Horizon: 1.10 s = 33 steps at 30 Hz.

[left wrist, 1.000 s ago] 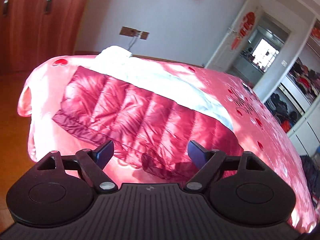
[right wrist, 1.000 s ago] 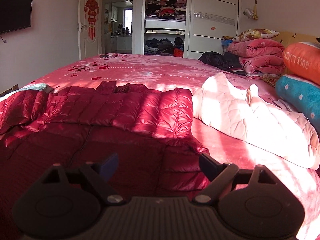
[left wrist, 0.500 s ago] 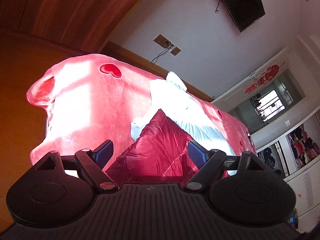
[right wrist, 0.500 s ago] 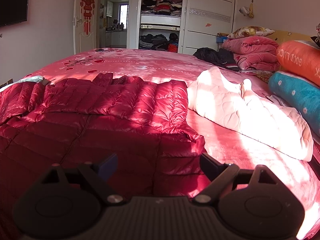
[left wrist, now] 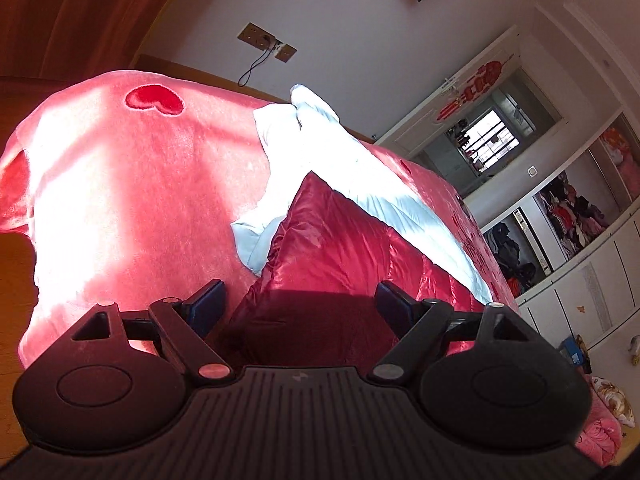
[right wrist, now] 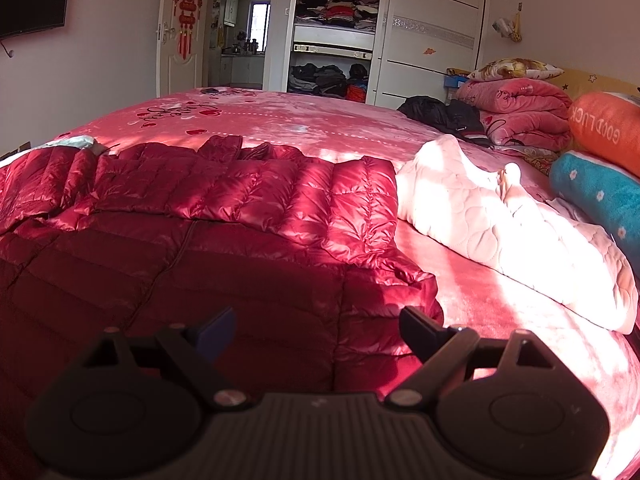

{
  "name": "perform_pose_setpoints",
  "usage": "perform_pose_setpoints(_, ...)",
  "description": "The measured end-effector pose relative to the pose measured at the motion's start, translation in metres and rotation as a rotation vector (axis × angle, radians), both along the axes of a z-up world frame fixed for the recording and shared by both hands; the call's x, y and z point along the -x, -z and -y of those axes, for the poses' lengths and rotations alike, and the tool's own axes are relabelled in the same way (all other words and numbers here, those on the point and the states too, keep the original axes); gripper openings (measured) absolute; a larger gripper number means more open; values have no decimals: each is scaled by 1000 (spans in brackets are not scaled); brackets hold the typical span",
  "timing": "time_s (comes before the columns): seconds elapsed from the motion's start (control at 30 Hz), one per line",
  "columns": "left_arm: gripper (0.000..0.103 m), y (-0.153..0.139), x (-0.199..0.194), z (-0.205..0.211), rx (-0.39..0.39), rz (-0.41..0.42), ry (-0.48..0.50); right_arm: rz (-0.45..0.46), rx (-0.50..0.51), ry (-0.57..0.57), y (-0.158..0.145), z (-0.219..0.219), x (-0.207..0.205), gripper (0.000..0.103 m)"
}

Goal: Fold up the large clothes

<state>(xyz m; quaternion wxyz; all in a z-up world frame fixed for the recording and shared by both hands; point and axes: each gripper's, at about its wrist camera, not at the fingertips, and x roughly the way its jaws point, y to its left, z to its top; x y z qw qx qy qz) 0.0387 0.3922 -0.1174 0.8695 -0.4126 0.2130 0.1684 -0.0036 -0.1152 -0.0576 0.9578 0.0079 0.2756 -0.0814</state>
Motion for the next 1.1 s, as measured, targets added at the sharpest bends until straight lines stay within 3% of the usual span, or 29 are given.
perform_pose_setpoints(0.1, 93, -2, -8, 11, -52, -29, 57, 6, -4, 4, 0, 0, -3, 89)
perform_pose_setpoints(0.17, 63, -3, -14, 20, -84, -51, 98, 12, -3, 6, 0, 0, -4, 89)
perform_pose_setpoints(0.2, 55, -4, -16, 24, -100, -63, 110, 17, -4, 8, 0, 0, -5, 89)
perform_pose_setpoints(0.23, 37, -5, -18, 27, -114, -74, 119, 19, -6, 8, 0, 0, -6, 89)
perform_pose_setpoints(0.37, 17, -16, -24, 44, -182, -104, 133, 26, -12, 4, -3, 3, -8, 89)
perform_pose_setpoints(0.57, 11, -50, -26, 56, -191, -62, 125, 60, 11, 7, -11, 7, -6, 89)
perform_pose_setpoints(0.77, 10, -117, -33, 78, -236, 58, 161, 127, 51, 27, -36, 18, -3, 89)
perform_pose_setpoints(1.1, 11, -229, -69, 177, -317, 247, 320, 322, 106, -23, -75, 35, -19, 88)
